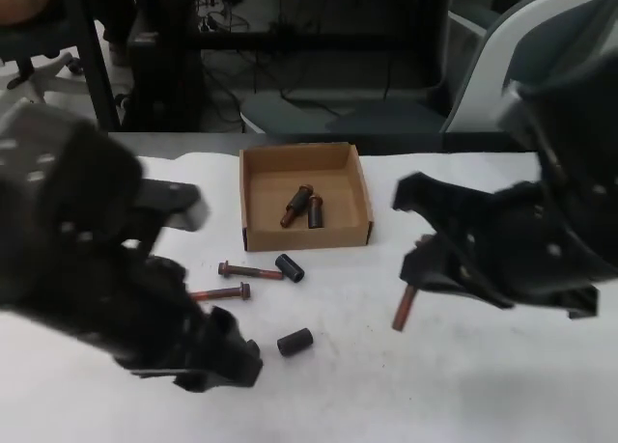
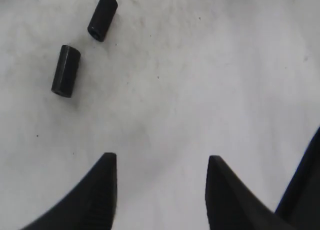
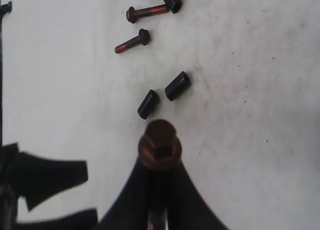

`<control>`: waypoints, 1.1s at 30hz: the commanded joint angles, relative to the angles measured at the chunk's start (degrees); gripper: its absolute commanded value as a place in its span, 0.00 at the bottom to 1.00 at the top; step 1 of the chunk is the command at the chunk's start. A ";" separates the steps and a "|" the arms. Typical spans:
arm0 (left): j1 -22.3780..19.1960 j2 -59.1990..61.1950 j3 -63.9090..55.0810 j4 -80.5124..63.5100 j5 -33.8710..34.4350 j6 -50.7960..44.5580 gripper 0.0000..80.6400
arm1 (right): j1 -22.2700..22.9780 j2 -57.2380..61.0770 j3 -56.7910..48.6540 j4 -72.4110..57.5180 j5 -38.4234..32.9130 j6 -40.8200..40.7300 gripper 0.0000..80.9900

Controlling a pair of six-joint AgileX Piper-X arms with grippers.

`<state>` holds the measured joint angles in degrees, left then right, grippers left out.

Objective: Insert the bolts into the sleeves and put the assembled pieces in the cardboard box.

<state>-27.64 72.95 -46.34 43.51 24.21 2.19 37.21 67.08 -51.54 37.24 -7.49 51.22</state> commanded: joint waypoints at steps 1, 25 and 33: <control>-1.05 7.24 -4.91 4.26 -5.09 5.63 0.67 | -0.25 -4.67 2.59 -0.72 -2.02 -1.50 0.01; -1.05 27.57 -16.27 3.33 -15.57 24.89 0.67 | -0.25 -14.90 5.79 -0.72 -7.56 -2.79 0.01; -1.05 27.69 -16.27 -0.21 -14.97 24.00 0.67 | -0.25 -14.90 5.79 -0.72 -8.32 -2.79 0.01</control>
<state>-28.40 100.73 -62.12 44.07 8.65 26.60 37.21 52.69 -45.68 36.97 -15.13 48.94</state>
